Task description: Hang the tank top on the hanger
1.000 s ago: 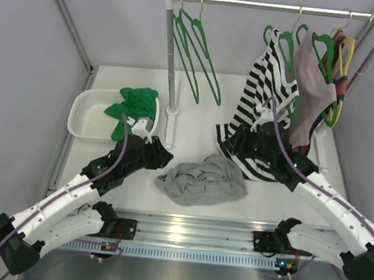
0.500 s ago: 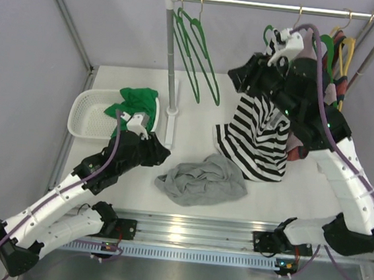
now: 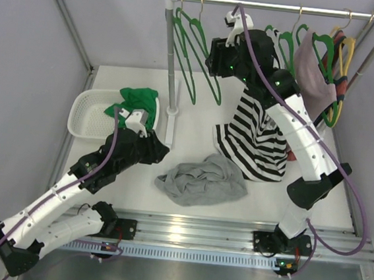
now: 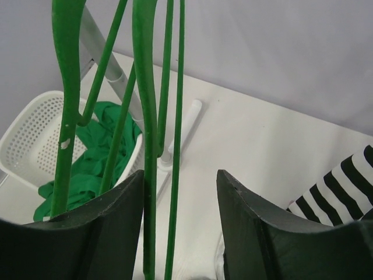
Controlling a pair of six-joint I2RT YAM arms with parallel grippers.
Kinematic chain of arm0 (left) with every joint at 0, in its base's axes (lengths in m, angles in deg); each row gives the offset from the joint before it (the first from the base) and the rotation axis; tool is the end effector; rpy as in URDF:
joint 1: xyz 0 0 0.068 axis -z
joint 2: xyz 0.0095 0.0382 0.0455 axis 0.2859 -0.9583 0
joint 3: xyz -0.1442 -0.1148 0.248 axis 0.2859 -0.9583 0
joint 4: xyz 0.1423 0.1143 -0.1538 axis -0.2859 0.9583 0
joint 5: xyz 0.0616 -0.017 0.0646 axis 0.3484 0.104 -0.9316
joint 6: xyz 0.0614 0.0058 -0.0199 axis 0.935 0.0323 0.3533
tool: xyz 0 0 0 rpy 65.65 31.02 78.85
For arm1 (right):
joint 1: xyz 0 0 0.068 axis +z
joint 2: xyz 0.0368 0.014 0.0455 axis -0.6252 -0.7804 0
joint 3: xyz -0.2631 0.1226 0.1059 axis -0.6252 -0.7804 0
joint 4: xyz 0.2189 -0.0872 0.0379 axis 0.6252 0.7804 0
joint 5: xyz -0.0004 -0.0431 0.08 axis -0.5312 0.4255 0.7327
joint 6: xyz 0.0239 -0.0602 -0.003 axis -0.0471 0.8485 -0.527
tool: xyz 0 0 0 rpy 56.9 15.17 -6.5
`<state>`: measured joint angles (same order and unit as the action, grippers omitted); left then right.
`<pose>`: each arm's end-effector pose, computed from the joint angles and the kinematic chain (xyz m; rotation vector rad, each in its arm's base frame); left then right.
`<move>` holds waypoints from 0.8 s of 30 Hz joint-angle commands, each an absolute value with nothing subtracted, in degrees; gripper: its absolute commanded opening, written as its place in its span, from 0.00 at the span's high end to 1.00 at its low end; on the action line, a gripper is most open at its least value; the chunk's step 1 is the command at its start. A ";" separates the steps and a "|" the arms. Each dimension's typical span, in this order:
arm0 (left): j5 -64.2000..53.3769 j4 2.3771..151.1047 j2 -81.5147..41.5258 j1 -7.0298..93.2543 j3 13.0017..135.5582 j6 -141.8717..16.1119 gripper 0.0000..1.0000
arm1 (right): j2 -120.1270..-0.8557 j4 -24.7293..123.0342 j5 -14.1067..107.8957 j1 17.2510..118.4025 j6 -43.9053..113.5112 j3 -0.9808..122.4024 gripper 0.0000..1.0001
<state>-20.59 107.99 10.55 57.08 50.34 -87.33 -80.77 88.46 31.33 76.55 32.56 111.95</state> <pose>0.1066 -0.0829 0.3448 0.0017 2.0935 -0.7134 0.2985 0.2232 0.5271 -0.3618 1.8071 0.4514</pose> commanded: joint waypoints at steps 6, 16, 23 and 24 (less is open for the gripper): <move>-20.97 108.73 11.73 56.78 50.98 -86.46 0.57 | -80.05 85.30 29.67 77.11 34.50 112.09 0.49; -21.14 109.25 11.99 56.78 50.98 -86.19 0.57 | -83.03 84.33 29.67 77.99 36.34 114.27 0.56; -21.58 110.04 12.61 56.87 51.07 -86.28 0.57 | -85.49 83.81 29.85 78.34 37.40 117.00 0.59; -21.67 110.05 12.78 56.78 51.07 -86.28 0.57 | -85.58 83.89 29.76 78.43 37.40 117.17 0.59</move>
<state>-20.83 110.18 11.69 57.08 50.34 -87.11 -85.38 86.99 30.26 77.22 36.14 113.89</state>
